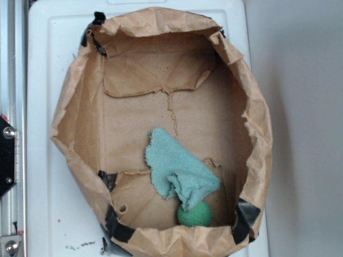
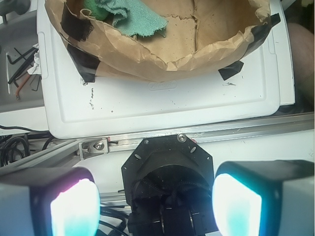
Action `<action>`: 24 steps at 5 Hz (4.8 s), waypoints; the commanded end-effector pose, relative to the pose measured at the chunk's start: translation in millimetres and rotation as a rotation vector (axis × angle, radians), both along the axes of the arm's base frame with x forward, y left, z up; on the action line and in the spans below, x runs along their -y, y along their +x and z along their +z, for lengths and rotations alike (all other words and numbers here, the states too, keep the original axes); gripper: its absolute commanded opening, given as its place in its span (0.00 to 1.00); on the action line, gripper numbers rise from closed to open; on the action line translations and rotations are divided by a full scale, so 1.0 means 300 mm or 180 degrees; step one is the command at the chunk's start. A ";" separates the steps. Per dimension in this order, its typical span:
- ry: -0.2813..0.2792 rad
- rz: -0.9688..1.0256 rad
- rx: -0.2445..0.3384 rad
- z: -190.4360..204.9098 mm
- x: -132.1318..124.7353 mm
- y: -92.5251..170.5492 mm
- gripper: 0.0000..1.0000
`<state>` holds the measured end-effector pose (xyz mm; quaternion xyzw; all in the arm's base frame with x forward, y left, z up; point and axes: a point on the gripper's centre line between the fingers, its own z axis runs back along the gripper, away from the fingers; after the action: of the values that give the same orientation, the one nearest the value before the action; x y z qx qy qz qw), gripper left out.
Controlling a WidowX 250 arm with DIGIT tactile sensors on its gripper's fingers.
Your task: Grab the blue cloth.
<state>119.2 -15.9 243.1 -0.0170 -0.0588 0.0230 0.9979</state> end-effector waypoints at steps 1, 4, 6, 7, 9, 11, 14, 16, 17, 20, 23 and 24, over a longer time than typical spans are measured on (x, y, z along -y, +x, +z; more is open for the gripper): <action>0.0000 0.0000 0.0000 0.000 0.000 0.000 1.00; -0.0189 -0.0644 0.0485 -0.088 0.014 0.253 1.00; -0.0057 -0.1191 0.0560 -0.191 -0.057 0.405 1.00; 0.0117 -0.1154 0.0665 -0.228 -0.083 0.473 1.00; 0.0265 -0.1420 0.0798 -0.320 -0.048 0.549 1.00; 0.0183 -0.1717 0.0607 -0.418 0.047 0.578 1.00; 0.0275 -0.1406 0.0563 -0.436 0.075 0.586 1.00; 0.0275 -0.1406 0.0563 -0.436 0.075 0.586 1.00; 0.0275 -0.1406 0.0563 -0.436 0.075 0.586 1.00; 0.0018 -0.1828 0.0738 -0.548 0.106 0.637 1.00; 0.0179 -0.1689 0.1021 -0.621 0.125 0.674 0.00; 0.0160 -0.1613 0.1031 -0.603 0.117 0.678 0.00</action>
<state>315.2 -44.2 44.4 -0.0141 -0.1861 -0.2225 0.9569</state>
